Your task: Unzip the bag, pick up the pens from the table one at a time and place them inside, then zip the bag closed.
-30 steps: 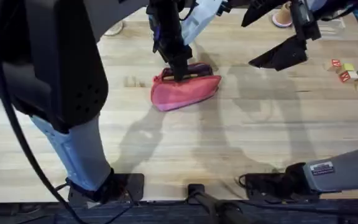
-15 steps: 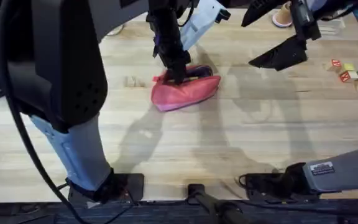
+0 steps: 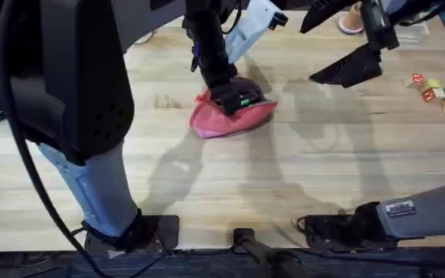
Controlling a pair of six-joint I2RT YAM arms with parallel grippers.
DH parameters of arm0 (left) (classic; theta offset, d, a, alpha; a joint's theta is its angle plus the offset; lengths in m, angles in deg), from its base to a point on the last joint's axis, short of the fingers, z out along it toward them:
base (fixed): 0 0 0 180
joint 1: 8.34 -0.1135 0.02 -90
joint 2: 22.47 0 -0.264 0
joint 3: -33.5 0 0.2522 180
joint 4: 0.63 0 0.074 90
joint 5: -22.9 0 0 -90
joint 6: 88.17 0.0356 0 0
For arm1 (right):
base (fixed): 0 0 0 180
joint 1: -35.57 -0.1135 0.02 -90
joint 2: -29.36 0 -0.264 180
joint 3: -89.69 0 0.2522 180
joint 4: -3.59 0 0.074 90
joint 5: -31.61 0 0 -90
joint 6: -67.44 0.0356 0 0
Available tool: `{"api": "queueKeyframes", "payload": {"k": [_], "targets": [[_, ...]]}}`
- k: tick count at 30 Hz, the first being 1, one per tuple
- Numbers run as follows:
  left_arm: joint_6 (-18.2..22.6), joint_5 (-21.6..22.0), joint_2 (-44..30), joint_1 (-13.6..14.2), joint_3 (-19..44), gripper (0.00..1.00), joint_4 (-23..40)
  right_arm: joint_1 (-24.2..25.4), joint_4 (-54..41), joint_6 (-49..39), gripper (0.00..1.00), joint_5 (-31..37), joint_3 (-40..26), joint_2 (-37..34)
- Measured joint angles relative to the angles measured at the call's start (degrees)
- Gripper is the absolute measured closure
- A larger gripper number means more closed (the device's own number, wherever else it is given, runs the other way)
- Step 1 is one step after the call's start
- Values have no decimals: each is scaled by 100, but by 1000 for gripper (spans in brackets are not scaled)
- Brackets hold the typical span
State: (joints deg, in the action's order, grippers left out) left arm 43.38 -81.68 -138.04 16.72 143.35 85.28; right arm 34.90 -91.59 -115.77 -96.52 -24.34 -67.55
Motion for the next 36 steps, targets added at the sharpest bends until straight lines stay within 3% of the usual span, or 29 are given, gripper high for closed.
{"api": "queueKeyframes", "payload": {"k": [3, 15, 21, 36], "targets": [[6, -27, 0, 13, -14, 8, 11, 0, 24, 0, 5, 0, 0, 0], [59, -87, 18, -4, -8, 6, 314, 0, 34, -2, 6, 0, 0, -2], [67, -164, 430, -90, -15, 6, 409, -11, 34, -1, 5, -2, 0, -1], [161, -236, 2081, -893, -14, 5, 894, -140, 37, -1, 5, -2, 0, -1]]}}
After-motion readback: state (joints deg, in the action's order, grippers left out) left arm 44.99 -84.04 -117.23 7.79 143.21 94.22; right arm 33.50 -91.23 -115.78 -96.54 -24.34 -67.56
